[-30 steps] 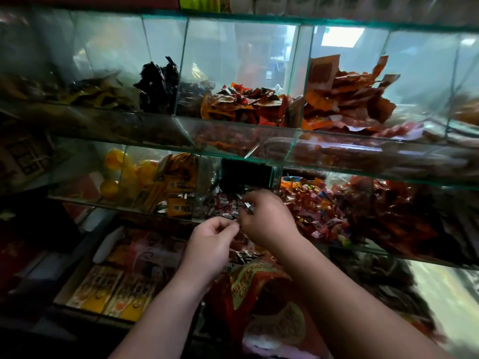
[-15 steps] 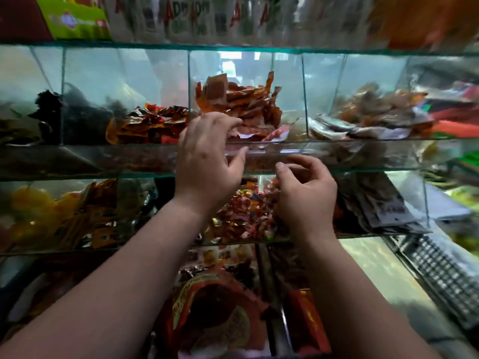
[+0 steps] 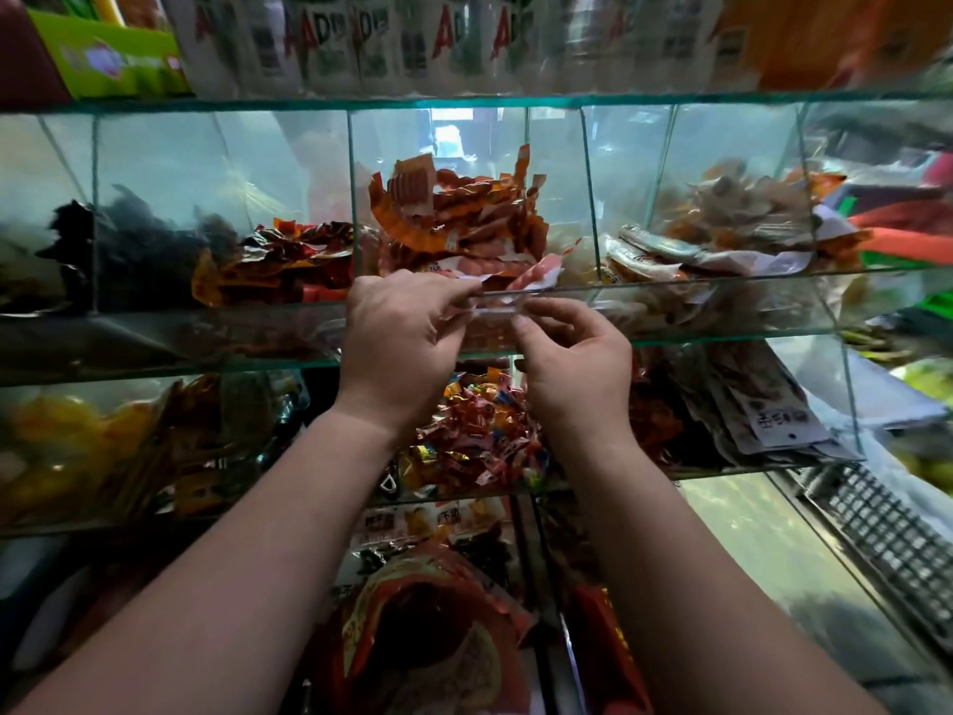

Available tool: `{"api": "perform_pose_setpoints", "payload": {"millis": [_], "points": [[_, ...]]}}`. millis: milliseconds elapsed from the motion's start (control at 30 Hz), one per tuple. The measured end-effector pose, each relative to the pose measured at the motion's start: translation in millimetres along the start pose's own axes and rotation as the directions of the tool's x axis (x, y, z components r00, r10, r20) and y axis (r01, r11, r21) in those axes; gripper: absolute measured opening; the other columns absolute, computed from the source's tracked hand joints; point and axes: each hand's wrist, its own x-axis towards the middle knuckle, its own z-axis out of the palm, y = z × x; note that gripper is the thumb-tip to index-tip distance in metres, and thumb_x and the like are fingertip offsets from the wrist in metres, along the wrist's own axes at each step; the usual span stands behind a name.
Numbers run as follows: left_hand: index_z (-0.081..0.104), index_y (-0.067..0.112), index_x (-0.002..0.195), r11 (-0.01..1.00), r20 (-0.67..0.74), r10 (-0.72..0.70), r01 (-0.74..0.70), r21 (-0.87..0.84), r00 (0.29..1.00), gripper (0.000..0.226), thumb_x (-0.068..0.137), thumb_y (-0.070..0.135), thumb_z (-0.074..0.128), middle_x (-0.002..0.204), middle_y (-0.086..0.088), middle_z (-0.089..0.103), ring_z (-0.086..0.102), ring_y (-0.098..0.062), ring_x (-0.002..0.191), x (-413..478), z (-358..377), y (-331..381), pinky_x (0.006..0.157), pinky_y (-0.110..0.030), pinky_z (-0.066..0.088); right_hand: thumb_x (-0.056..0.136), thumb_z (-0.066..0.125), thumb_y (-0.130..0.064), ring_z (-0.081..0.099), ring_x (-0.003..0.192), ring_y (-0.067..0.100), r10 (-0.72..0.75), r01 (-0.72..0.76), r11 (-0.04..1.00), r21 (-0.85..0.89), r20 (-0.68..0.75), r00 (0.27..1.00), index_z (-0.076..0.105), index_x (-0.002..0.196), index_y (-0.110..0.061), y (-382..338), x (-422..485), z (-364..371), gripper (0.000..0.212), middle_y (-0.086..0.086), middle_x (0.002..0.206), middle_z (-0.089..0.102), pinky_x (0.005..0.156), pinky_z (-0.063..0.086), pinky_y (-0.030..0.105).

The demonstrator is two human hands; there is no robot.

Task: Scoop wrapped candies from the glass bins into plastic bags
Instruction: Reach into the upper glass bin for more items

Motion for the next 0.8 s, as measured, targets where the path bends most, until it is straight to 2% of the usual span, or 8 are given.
{"api": "perform_pose_setpoints", "payload": {"millis": [133,200,267,367,500,567,700,800], "points": [[0.077,0.021,0.111,1.000,-0.024,-0.020,0.020,-0.007,1.000,0.023,0.089,0.017,0.072,0.103,0.004,0.076,0.066,-0.016,0.093,0.9,1.3,1.6,0.082,-0.029,0.027,0.090,0.075,-0.005,0.074,0.076,0.004,-0.001,0.007,0.998,0.060,-0.095,0.995,0.078,0.085,-0.020,2.8,-0.8,8.2,0.016,-0.002,0.083,0.077,0.068,0.057,0.016],[0.077,0.021,0.110,1.000,-0.026,-0.023,0.023,-0.008,0.999,0.022,0.089,0.018,0.072,0.102,0.004,0.077,0.067,-0.017,0.093,0.9,2.3,2.2,0.082,-0.030,0.028,0.089,0.076,-0.006,0.075,0.081,0.012,0.016,-0.003,0.997,0.079,-0.162,0.987,0.079,0.088,-0.015,6.4,-1.9,15.0,0.009,0.009,0.094,0.076,0.073,0.061,0.022],[0.077,0.021,0.110,1.000,-0.031,-0.019,0.019,-0.003,0.999,0.022,0.089,0.019,0.073,0.102,0.004,0.077,0.067,-0.017,0.092,0.7,2.7,2.4,0.081,-0.029,0.028,0.090,0.077,-0.011,0.074,0.090,0.019,0.025,-0.014,0.998,0.060,-0.192,0.981,0.078,0.089,-0.018,8.9,-3.5,20.8,0.007,0.014,0.105,0.073,0.084,0.063,0.032],[0.077,0.021,0.110,1.000,-0.035,-0.011,0.011,0.004,0.999,0.022,0.088,0.018,0.073,0.102,0.004,0.077,0.067,-0.017,0.092,0.9,2.9,1.8,0.081,-0.028,0.027,0.091,0.075,-0.016,0.073,0.096,0.018,0.027,-0.022,0.999,0.026,-0.199,0.980,0.074,0.088,-0.025,10.2,-5.7,24.3,0.010,0.010,0.108,0.073,0.090,0.062,0.037],[0.077,0.021,0.110,1.000,-0.029,-0.014,0.015,0.013,0.999,0.022,0.089,0.018,0.073,0.103,0.004,0.076,0.067,-0.017,0.092,0.4,3.8,0.5,0.082,-0.029,0.027,0.093,0.073,-0.015,0.072,0.091,0.008,-0.007,0.003,1.000,-0.017,-0.212,0.977,0.074,0.090,-0.024,8.3,-8.5,21.4,0.009,-0.001,0.097,0.075,0.087,0.061,0.028],[0.077,0.021,0.111,1.000,-0.028,-0.014,0.015,0.020,1.000,0.023,0.089,0.018,0.073,0.103,0.004,0.076,0.066,-0.018,0.091,0.4,3.5,1.0,0.082,-0.028,0.027,0.093,0.073,-0.013,0.072,0.086,0.005,-0.009,0.008,1.000,-0.010,-0.197,0.980,0.075,0.091,-0.022,6.4,-9.7,19.0,0.009,-0.006,0.090,0.075,0.082,0.061,0.021],[0.077,0.021,0.111,1.000,-0.024,-0.020,0.021,0.016,1.000,0.024,0.088,0.017,0.073,0.103,0.004,0.077,0.066,-0.018,0.091,0.5,2.8,1.1,0.082,-0.029,0.027,0.094,0.072,-0.011,0.075,0.087,0.012,0.023,-0.023,1.000,0.002,-0.111,0.994,0.075,0.094,-0.015,2.7,-6.5,13.3,0.005,0.000,0.091,0.077,0.083,0.063,0.029],[0.077,0.021,0.111,1.000,-0.035,-0.022,0.023,0.018,0.999,0.023,0.088,0.017,0.073,0.102,0.004,0.077,0.066,-0.018,0.091,0.3,3.5,0.8,0.082,-0.029,0.028,0.092,0.074,-0.010,0.074,0.082,0.007,0.064,-0.064,0.998,0.009,-0.061,0.996,0.075,0.092,-0.015,-1.7,-2.7,11.3,0.005,-0.001,0.087,0.076,0.074,0.062,0.023]]}}
